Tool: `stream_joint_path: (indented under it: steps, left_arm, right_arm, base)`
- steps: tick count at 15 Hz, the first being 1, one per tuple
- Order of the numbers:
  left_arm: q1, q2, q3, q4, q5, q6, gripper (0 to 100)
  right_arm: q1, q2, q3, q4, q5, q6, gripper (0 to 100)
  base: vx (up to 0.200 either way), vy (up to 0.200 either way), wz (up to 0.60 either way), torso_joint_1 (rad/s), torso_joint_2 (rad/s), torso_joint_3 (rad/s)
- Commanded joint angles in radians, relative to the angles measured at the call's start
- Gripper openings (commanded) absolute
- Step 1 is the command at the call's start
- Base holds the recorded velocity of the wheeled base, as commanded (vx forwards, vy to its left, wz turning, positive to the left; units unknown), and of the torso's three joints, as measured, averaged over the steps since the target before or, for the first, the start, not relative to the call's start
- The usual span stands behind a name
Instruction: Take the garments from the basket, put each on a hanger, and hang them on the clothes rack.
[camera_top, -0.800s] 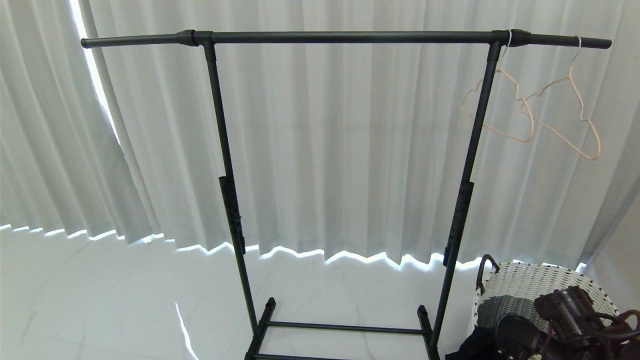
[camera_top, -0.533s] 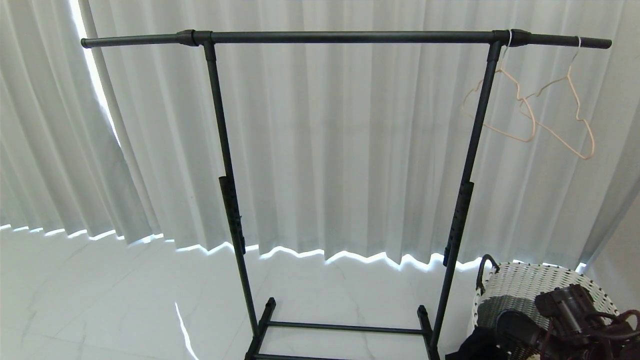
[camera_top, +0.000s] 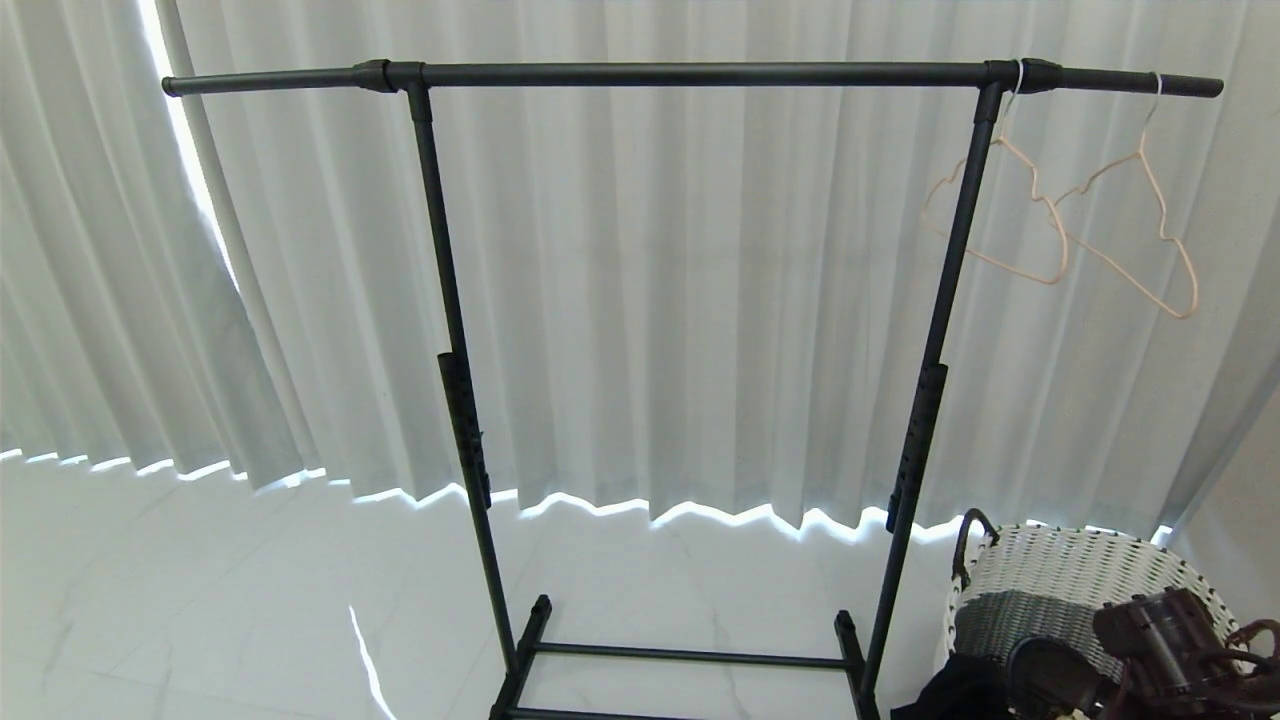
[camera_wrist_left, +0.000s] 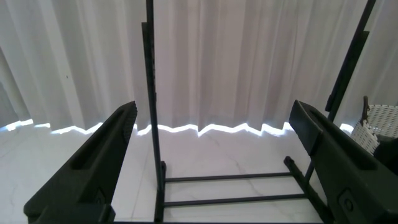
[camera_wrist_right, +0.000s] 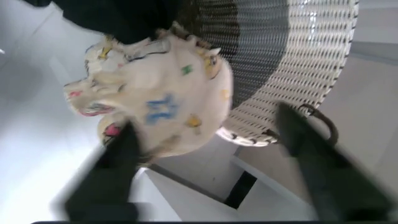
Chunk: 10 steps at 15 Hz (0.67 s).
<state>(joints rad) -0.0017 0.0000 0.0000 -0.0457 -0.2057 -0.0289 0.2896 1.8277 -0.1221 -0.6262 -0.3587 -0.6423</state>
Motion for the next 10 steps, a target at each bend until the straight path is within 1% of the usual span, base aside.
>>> stream_joint_path:
  steps: [1,2,4,5,6,7,8,9,10]
  left_arm:
    - [0.0,0.002,0.0,0.0,0.0,0.0,100]
    - [0.0,0.002,0.0,0.0,0.0,0.0,100]
    - [0.0,0.002,0.0,0.0,0.0,0.0,100]
    - [0.0,0.002,0.0,0.0,0.0,0.0,100]
    - [0.0,0.002,0.0,0.0,-0.001,0.0,100]
    - [0.0,0.002,0.0,0.0,-0.001,0.0,100]
    - [0.0,0.002,0.0,0.0,-0.001,0.001,100]
    - [0.0,0.002,0.0,0.0,-0.003,0.001,100]
    - [-0.001,0.002,0.0,0.0,-0.003,0.001,100]
  right_arm:
    - [0.0,-0.001,0.009,-0.003,0.001,0.003,0]
    - [0.002,-0.016,0.01,-0.01,0.009,0.012,0]
    - [0.003,-0.094,0.03,-0.013,0.026,0.024,0]
    - [0.003,-0.176,0.052,0.003,0.024,0.029,0]
    - [0.0,-0.266,0.075,0.046,0.024,0.044,0]
    - [0.002,-0.381,0.087,0.126,0.024,0.067,0]
    - [0.002,-0.521,0.078,0.256,0.024,0.082,0]
    - [0.0,-0.686,0.015,0.441,0.024,0.102,0]
    - [-0.003,-0.824,-0.105,0.68,0.024,0.128,0]
  base:
    - [0.0,0.0,0.0,0.0,0.0,0.0]
    - [0.0,0.0,0.0,0.0,0.0,0.0]
    - [0.0,0.0,0.0,0.0,0.0,0.0]
    - [0.0,0.0,0.0,0.0,0.0,0.0]
    - [0.0,0.0,0.0,0.0,0.0,0.0]
    - [0.0,0.0,0.0,0.0,0.0,0.0]
    - [0.0,0.0,0.0,0.0,0.0,0.0]
    - [0.0,0.0,0.0,0.0,0.0,0.0]
    - [0.0,0.0,0.0,0.0,0.0,0.0]
